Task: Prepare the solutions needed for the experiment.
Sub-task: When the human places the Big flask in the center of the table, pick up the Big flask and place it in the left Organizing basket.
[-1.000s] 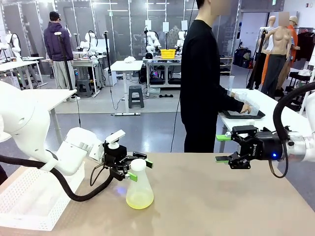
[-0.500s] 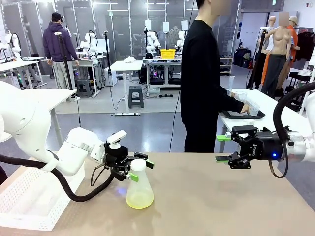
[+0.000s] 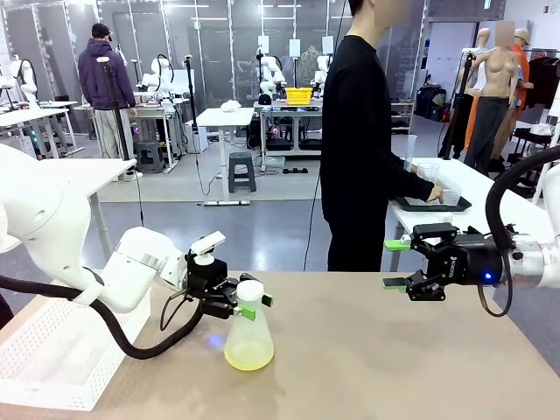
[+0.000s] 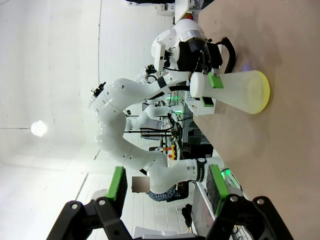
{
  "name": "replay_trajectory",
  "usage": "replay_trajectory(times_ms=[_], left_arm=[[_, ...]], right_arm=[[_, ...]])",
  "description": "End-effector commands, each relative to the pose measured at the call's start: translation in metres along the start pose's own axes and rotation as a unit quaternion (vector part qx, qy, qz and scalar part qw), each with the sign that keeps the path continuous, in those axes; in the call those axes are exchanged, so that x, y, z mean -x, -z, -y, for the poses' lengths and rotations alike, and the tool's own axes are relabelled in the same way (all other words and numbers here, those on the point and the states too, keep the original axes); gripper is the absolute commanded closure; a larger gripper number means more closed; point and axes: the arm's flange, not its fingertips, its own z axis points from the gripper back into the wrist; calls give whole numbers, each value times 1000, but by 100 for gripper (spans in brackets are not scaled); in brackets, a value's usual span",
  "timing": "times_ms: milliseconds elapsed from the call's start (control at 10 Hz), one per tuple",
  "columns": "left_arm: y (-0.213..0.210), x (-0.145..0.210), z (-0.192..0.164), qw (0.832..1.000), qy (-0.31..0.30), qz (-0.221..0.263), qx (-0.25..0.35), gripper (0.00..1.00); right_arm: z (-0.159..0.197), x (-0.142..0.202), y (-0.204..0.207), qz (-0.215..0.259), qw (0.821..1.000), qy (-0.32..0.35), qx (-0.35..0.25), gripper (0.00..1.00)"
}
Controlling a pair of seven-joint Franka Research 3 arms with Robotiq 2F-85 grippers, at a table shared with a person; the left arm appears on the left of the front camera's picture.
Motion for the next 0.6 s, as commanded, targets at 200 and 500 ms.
replay_trajectory(times_ms=[200, 500], left_arm=[[-3, -8, 0, 1000, -6, -1, 8, 87], [-7, -19, 3, 1000, 3, -16, -20, 100]], right_arm=[[0, 1, 1, 3, 1000, -5, -1, 19], [0, 1, 1, 3, 1000, -5, -1, 19]])
